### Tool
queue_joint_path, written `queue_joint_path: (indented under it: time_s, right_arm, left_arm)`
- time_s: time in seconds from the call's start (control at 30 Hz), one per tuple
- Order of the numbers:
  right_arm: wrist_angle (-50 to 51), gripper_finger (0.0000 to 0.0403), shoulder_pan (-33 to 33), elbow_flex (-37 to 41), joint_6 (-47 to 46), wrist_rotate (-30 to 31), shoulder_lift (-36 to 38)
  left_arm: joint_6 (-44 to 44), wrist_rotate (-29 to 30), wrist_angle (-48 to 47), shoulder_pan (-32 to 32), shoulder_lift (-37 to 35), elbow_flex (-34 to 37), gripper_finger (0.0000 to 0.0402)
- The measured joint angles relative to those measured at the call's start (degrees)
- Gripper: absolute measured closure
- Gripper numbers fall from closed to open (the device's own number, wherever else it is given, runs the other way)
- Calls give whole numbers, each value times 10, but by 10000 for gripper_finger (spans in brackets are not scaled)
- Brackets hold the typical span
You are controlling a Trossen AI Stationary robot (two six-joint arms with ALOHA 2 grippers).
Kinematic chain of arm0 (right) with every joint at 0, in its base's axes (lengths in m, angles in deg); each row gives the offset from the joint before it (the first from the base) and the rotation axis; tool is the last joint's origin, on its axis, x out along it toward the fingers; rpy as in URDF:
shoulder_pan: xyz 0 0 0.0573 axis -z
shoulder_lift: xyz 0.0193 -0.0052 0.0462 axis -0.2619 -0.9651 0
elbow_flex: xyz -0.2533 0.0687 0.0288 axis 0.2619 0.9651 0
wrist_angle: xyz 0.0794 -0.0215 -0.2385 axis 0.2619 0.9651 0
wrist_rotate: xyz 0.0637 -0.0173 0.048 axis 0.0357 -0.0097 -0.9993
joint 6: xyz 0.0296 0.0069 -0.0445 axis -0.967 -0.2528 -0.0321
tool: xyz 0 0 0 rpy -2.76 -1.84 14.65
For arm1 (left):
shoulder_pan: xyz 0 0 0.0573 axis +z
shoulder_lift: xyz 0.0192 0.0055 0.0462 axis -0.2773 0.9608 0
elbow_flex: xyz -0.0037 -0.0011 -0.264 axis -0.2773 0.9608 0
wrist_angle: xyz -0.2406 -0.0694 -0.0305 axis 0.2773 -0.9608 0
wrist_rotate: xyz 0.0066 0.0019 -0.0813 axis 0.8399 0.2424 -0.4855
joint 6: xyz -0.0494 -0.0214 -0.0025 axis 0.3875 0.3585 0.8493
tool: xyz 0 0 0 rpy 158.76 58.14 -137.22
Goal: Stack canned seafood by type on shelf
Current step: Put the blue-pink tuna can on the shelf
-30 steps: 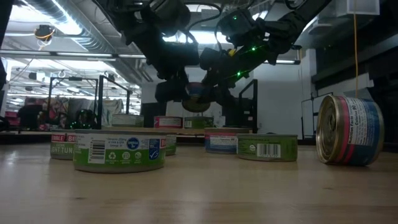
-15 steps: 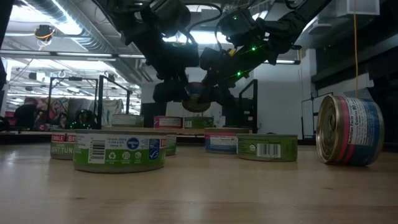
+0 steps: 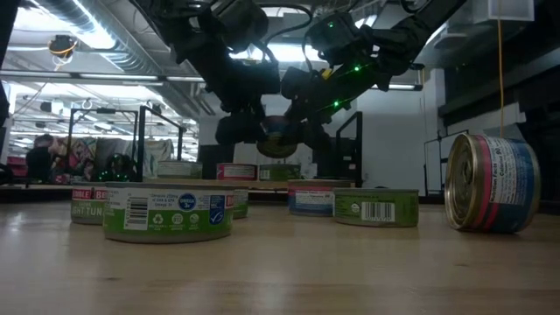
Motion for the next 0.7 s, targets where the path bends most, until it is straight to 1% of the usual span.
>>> queue_joint_path:
  time_s: [0.07,0.27,0.37,0.5,0.6,0.7]
  right_arm:
    - [-1,194,0,0,2,4,0]
    - [-1,121,-1,0,2,25,0]
    - [-1,97,-1,0,2,30,0]
    - [-1,84,-6,0,1,58,0]
    - [-1,83,-15,0,0,97,0]
    - [-1,83,-28,0,0,115,0]
  left_arm:
    - [7,-4,3,0,0,0,206]
    - [11,-1,5,1,0,0,206]
    - [15,0,5,1,0,0,206]
    - [17,0,4,1,0,0,206]
    - [15,10,5,1,0,0,206]
    - [7,23,9,6,0,0,206]
